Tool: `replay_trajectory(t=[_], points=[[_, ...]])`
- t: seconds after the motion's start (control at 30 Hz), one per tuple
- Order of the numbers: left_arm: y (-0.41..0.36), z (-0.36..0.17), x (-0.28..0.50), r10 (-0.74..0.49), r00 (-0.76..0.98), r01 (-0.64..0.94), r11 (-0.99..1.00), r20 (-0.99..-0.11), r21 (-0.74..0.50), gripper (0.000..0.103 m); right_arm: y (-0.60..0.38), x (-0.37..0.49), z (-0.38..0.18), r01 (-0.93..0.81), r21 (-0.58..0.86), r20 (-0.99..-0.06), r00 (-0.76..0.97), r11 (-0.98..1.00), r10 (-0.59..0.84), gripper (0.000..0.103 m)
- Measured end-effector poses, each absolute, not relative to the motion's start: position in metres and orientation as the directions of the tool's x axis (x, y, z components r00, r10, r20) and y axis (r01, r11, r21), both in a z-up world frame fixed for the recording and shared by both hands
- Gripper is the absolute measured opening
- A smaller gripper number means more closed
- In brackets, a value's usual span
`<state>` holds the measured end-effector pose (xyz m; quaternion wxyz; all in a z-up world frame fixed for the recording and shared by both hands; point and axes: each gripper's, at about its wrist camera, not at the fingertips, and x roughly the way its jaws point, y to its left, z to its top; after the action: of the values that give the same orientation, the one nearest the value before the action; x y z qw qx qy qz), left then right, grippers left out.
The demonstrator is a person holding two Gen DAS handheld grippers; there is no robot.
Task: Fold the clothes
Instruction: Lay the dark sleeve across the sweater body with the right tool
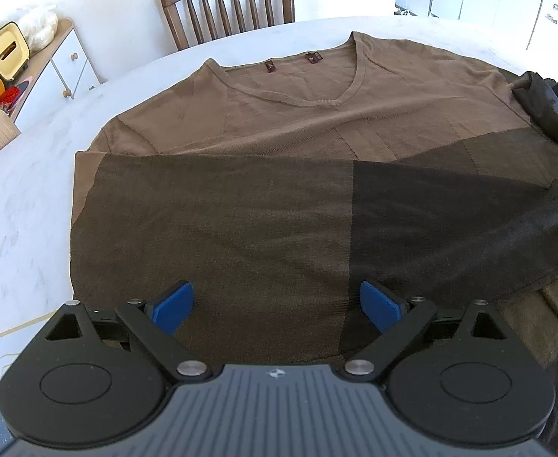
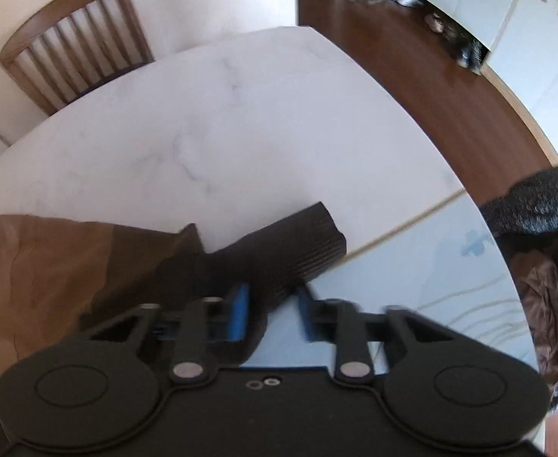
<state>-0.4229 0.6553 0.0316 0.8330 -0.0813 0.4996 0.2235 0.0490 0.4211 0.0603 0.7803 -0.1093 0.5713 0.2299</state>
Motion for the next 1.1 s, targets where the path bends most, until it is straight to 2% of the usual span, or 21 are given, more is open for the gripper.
replay_trajectory(t=[0.1,0.27,0.5,0.7,0.83,0.97,1.1], points=[[0.655,0.032,-0.421,0.292,0.398,-0.446,0.89,-0.87,0.095,0.097,0.426,0.041,0.068,-0.516,0.084,-0.93,0.268,0.853,0.253,0.103],[0.653,0.034,-0.421,0.291,0.406,-0.424,0.9,-0.866,0.104,0.096,0.434,-0.006,0.107,-0.639,0.105,-0.885,0.289,0.762,0.365,0.103],[0.647,0.046,-0.435,0.28,0.451,-0.401,0.912,-0.848,0.087,0.096,0.472,-0.136,0.149,-0.895,0.032,-0.823,0.23,0.445,0.52,0.103],[0.647,0.055,-0.467,0.266,0.466,-0.399,0.915,-0.844,0.068,0.096,0.501,-0.236,0.111,-0.972,-0.01,-0.868,0.126,0.237,0.48,0.103],[0.643,0.056,-0.491,0.234,0.47,-0.387,0.921,-0.851,0.04,0.096,0.503,-0.272,0.073,-0.981,-0.074,-0.905,0.142,0.18,0.402,0.103],[0.637,0.05,-0.51,0.193,0.463,-0.364,0.931,-0.865,0.012,0.096,0.504,-0.278,0.059,-0.977,-0.094,-0.911,0.163,0.192,0.379,0.103],[0.635,0.04,-0.522,0.151,0.462,-0.345,0.938,-0.874,-0.02,0.096,0.508,-0.276,0.074,-0.967,-0.091,-0.897,0.184,0.239,0.401,0.103]])
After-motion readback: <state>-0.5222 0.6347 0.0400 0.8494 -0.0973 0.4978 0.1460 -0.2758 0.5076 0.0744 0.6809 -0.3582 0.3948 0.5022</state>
